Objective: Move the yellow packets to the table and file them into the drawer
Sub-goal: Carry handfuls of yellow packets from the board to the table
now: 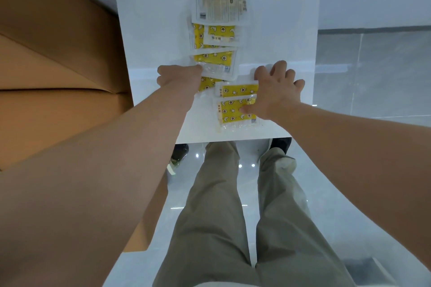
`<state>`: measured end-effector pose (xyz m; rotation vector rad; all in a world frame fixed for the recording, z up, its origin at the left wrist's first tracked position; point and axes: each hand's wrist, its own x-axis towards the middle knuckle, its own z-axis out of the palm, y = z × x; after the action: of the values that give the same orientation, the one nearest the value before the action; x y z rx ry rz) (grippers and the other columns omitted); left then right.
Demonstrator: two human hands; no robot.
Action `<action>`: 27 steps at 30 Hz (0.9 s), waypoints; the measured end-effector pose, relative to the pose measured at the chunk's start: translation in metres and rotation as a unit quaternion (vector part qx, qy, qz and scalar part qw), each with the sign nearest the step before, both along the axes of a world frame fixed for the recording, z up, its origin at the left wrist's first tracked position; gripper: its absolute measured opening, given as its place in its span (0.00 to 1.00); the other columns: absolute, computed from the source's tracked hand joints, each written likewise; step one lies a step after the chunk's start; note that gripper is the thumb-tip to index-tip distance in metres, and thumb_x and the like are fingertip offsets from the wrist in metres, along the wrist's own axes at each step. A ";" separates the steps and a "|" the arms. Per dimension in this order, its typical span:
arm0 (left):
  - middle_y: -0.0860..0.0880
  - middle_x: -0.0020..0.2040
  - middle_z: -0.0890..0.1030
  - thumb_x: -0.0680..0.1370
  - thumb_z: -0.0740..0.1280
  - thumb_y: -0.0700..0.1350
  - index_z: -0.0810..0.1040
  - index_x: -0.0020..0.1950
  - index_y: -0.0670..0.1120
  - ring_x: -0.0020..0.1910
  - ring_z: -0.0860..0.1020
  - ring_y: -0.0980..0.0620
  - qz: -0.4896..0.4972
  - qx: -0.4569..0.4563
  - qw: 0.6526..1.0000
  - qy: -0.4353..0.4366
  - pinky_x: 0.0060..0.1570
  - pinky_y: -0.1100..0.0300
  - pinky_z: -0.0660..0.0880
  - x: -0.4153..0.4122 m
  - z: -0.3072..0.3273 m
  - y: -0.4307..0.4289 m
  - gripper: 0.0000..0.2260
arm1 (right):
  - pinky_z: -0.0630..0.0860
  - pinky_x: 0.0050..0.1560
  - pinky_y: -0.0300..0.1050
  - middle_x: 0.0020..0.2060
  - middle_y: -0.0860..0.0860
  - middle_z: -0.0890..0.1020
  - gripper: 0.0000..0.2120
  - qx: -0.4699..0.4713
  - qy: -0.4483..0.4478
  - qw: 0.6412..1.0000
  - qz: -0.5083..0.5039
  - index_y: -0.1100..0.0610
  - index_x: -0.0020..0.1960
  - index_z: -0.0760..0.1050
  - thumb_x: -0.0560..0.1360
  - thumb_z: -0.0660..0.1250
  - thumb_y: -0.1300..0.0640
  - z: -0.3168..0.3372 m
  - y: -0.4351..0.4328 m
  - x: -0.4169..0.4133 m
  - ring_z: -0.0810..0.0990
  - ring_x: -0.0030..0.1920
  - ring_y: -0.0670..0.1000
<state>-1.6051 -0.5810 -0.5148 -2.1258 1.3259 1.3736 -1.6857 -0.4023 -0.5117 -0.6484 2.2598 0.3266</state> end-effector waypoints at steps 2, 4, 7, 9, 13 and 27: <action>0.47 0.62 0.75 0.67 0.77 0.53 0.69 0.67 0.47 0.51 0.77 0.46 0.024 0.008 1.000 0.004 0.50 0.53 0.81 0.002 -0.002 -0.004 0.33 | 0.68 0.62 0.60 0.63 0.56 0.64 0.45 -0.002 -0.014 1.000 -0.002 0.49 0.69 0.65 0.61 0.77 0.29 0.001 -0.001 -0.003 0.69 0.61 0.59; 0.47 0.56 0.77 0.69 0.77 0.52 0.72 0.65 0.47 0.42 0.75 0.50 0.047 0.020 0.999 0.015 0.44 0.58 0.80 0.001 -0.003 -0.007 0.27 | 0.71 0.61 0.58 0.63 0.55 0.64 0.45 -0.006 -0.034 0.999 -0.011 0.50 0.69 0.65 0.62 0.77 0.30 0.002 -0.001 -0.005 0.70 0.59 0.58; 0.49 0.43 0.74 0.75 0.74 0.50 0.75 0.56 0.47 0.37 0.72 0.52 0.050 0.031 0.998 0.020 0.49 0.58 0.79 -0.003 -0.001 -0.009 0.14 | 0.74 0.58 0.56 0.63 0.54 0.67 0.42 -0.030 -0.059 0.998 -0.023 0.52 0.68 0.68 0.64 0.78 0.33 0.006 -0.002 -0.007 0.72 0.58 0.57; 0.49 0.43 0.76 0.76 0.72 0.48 0.76 0.52 0.46 0.39 0.75 0.51 0.015 0.018 1.000 0.013 0.54 0.56 0.79 -0.004 0.001 -0.010 0.10 | 0.76 0.56 0.56 0.60 0.52 0.72 0.37 -0.045 -0.086 0.995 -0.035 0.52 0.66 0.69 0.66 0.78 0.36 0.007 -0.002 -0.009 0.75 0.57 0.57; 0.45 0.60 0.79 0.74 0.68 0.38 0.75 0.66 0.47 0.56 0.80 0.43 -0.121 -0.009 0.993 0.009 0.59 0.49 0.79 0.002 -0.002 -0.006 0.20 | 0.77 0.42 0.48 0.47 0.48 0.77 0.30 -0.107 -0.164 0.964 -0.182 0.50 0.61 0.66 0.68 0.81 0.50 0.009 -0.005 -0.014 0.79 0.45 0.52; 0.42 0.49 0.82 0.80 0.60 0.49 0.75 0.49 0.47 0.46 0.82 0.43 -0.051 0.101 0.993 0.045 0.41 0.56 0.80 0.001 -0.002 -0.003 0.08 | 0.79 0.50 0.46 0.52 0.51 0.84 0.23 -0.176 -0.263 0.806 -0.501 0.56 0.57 0.79 0.65 0.84 0.60 0.003 -0.040 -0.008 0.83 0.49 0.51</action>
<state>-1.6038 -0.5841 -0.5167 -1.8591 1.2496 1.5071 -1.6939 -0.4423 -0.5091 0.3269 1.8019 -0.7249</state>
